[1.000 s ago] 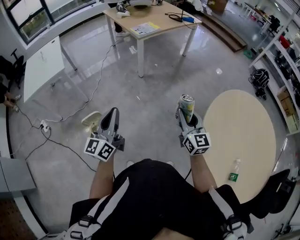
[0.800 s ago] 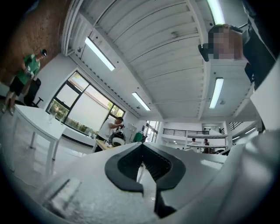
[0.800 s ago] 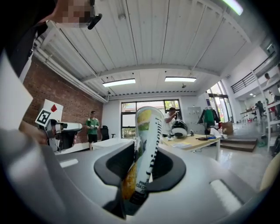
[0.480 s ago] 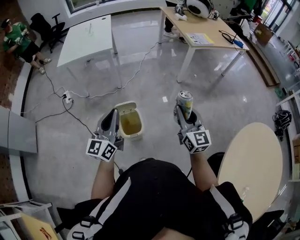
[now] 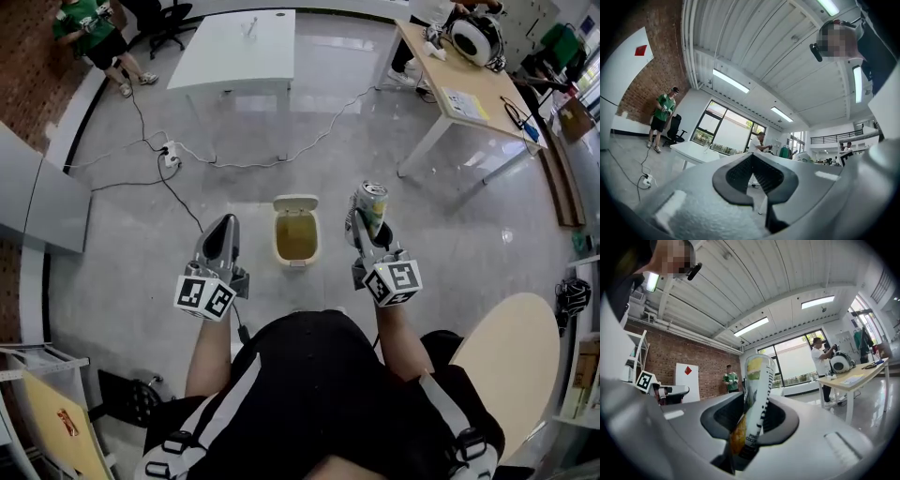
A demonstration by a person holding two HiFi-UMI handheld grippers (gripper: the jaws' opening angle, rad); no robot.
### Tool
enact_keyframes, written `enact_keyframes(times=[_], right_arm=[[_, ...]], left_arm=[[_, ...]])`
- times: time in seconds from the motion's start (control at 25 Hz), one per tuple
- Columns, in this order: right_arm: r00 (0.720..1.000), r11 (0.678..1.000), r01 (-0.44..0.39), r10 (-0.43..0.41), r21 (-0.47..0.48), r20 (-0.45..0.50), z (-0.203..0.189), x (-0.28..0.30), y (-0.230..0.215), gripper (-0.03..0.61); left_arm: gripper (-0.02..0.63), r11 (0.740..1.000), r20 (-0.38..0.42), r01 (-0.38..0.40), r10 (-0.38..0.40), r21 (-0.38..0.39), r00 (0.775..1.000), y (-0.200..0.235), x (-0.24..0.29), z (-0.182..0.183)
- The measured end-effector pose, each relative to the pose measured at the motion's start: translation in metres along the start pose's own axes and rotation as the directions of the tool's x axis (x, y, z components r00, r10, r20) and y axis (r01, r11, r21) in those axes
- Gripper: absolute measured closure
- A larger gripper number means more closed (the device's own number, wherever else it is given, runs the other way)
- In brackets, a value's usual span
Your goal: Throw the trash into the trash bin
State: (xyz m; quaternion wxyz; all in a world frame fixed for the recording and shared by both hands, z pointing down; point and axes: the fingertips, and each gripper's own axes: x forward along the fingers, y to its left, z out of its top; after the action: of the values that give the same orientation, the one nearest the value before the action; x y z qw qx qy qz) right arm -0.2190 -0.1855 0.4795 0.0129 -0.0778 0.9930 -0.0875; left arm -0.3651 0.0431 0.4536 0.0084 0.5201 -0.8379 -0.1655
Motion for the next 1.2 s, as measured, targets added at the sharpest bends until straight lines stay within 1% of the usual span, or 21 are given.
enact_keyframes(times=[0.08,0.16,0.24,0.32,0.4,0.52,0.68,0.76,0.88,1.0,1.08,1.2], right_arm=[[0.999,0.999,-0.037,0.036,-0.004,-0.032,-0.009,0.012,0.006,0.482],[0.996,0.999,-0.051,0.050,-0.008,-0.067,-0.018,0.023,0.007,0.482],[0.994,0.998,-0.062,0.062,0.003,-0.093,-0.028,0.035,0.010,0.482],[0.989,0.996,-0.089,0.090,0.010,-0.117,-0.039,0.049,0.015,0.482],[0.981,0.992,-0.125,0.125,0.011,-0.150,-0.052,0.064,0.020,0.482],[0.965,0.986,-0.168,0.169,0.023,-0.203,-0.075,0.084,0.022,0.482],[0.939,0.971,-0.238,0.227,-0.009,-0.258,-0.100,0.117,0.022,0.482],[0.919,0.966,-0.257,0.243,-0.004,-0.310,-0.119,0.121,0.024,0.482],[0.882,0.961,-0.276,0.263,0.025,-0.390,-0.152,0.120,0.023,0.482],[0.845,0.956,-0.292,0.277,0.040,-0.457,-0.184,0.116,0.017,0.482],[0.811,0.946,-0.324,0.292,0.027,-0.507,-0.207,0.115,0.014,0.482],[0.748,0.925,-0.380,0.318,0.017,-0.583,-0.242,0.111,0.014,0.482]], left_arm=[[0.611,1.000,-0.010,-0.020,0.020,0.001,1.000,0.005,-0.002,-0.006],[0.611,0.999,-0.033,-0.040,0.040,0.005,0.999,0.011,-0.005,-0.011],[0.611,0.998,-0.052,-0.067,0.067,-0.001,0.996,0.024,-0.012,-0.017],[0.611,0.995,-0.051,-0.102,0.101,-0.014,0.994,0.041,-0.017,-0.023],[0.611,0.990,-0.063,-0.143,0.141,-0.017,0.988,0.054,-0.020,-0.030],[0.611,0.982,-0.103,-0.190,0.188,-0.014,0.977,0.068,-0.016,-0.044],[0.611,0.983,-0.138,-0.185,0.185,0.019,0.973,0.083,0.016,-0.065],[0.611,0.983,-0.180,-0.185,0.185,0.015,0.966,0.084,0.024,-0.082],[0.611,0.981,-0.250,-0.193,0.183,-0.014,0.951,0.081,0.026,-0.110],[0.611,0.979,-0.309,-0.203,0.185,-0.025,0.933,0.081,0.023,-0.134],[0.611,0.978,-0.341,-0.210,0.192,-0.015,0.920,0.084,0.022,-0.148],[0.611,0.975,-0.370,-0.221,0.202,-0.009,0.907,0.088,0.023,-0.161]])
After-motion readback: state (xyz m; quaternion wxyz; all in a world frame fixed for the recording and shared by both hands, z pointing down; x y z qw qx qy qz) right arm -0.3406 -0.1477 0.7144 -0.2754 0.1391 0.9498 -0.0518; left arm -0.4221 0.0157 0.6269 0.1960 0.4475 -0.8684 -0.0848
